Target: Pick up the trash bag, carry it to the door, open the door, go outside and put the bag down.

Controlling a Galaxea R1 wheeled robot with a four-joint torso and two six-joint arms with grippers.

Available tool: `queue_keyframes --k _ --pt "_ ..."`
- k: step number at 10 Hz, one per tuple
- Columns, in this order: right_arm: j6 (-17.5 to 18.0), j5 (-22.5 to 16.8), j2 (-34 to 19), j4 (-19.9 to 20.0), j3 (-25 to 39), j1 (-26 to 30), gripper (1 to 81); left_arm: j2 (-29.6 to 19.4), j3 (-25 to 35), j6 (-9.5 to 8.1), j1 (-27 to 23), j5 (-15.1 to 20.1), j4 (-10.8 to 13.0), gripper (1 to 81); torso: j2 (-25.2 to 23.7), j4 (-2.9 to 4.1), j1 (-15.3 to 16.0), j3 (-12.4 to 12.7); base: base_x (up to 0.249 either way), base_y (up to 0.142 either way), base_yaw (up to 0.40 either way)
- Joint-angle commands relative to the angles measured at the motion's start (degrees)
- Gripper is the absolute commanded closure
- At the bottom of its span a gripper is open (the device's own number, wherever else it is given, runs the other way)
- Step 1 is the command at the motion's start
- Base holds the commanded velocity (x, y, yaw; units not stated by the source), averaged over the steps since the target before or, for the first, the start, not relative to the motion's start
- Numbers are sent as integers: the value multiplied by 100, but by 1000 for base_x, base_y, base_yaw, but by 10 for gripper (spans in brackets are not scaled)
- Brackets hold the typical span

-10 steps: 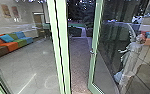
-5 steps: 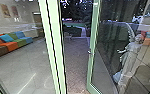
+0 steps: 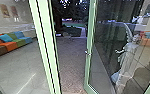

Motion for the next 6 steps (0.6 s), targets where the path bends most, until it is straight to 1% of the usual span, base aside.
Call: queue_keyframes --k 1,3,6 --pt "-300 -244 141 -45 -155 237 10 -16 59 51 -295 352 39 811 0 0 0 0 0 -129 0" --pt "-300 -59 167 -19 -269 203 10 -7 59 51 -295 352 39 811 0 0 0 0 0 -130 0" --pt "-309 -42 176 -36 -296 185 10 -7 59 51 -295 352 39 811 0 0 0 0 0 -130 0"
